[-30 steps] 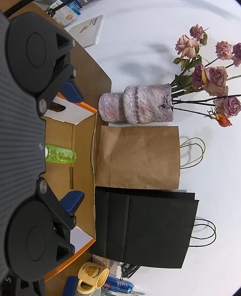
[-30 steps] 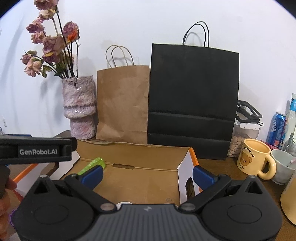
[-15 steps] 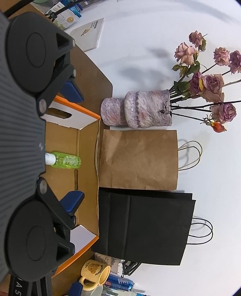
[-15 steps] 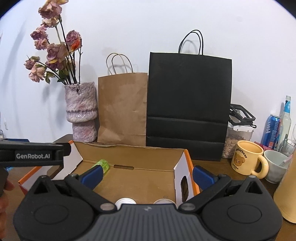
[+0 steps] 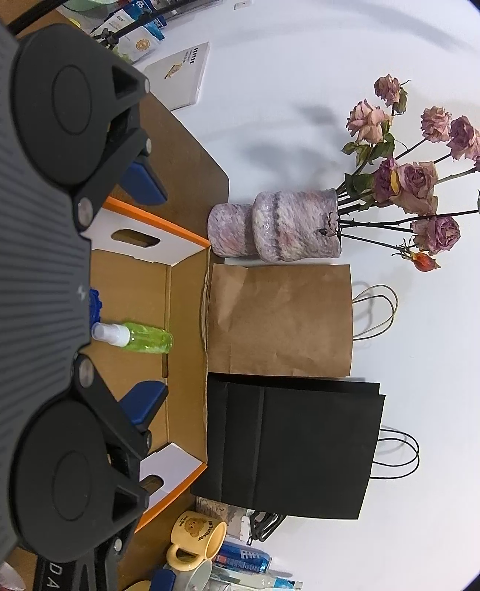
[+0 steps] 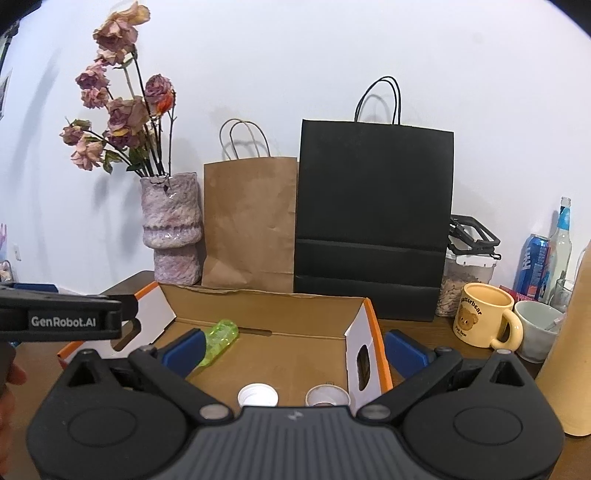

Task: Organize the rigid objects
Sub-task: 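Withdraw both grippers from the box back toward the table objects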

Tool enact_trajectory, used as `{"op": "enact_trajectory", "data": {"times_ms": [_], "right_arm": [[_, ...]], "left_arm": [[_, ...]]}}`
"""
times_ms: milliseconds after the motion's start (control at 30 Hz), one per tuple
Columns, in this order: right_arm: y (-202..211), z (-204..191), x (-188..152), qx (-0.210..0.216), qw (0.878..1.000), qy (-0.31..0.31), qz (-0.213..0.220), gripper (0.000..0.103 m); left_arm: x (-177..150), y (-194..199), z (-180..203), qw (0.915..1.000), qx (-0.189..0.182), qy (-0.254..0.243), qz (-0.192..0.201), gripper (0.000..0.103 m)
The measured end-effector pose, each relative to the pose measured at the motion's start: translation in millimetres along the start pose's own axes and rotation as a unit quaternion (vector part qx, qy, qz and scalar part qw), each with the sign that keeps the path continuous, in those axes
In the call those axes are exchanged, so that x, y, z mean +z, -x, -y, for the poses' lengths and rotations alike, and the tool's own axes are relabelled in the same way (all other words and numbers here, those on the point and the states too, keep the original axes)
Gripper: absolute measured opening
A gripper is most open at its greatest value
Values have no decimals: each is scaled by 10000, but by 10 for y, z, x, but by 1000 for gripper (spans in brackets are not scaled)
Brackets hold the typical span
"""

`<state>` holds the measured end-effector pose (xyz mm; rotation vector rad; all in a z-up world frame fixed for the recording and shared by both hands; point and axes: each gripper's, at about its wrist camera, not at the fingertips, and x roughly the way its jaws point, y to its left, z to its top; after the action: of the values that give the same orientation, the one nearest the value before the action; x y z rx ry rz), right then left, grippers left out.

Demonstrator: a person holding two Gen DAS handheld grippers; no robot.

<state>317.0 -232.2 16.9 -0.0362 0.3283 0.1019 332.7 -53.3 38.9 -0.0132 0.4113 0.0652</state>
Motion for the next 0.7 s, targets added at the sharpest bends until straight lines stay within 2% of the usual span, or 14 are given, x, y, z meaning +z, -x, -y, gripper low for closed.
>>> {"op": "enact_trajectory", "data": {"times_ms": [267,700], "right_arm": [[258,-4,-64,11,9999,52,92,103],[632,78,-246,20,10000,42,9,103]], "left_arm": [[-92,248,0,10000,-4,-66,7,103],[-288,523,2,9998,-60,-91,-165,103]]}}
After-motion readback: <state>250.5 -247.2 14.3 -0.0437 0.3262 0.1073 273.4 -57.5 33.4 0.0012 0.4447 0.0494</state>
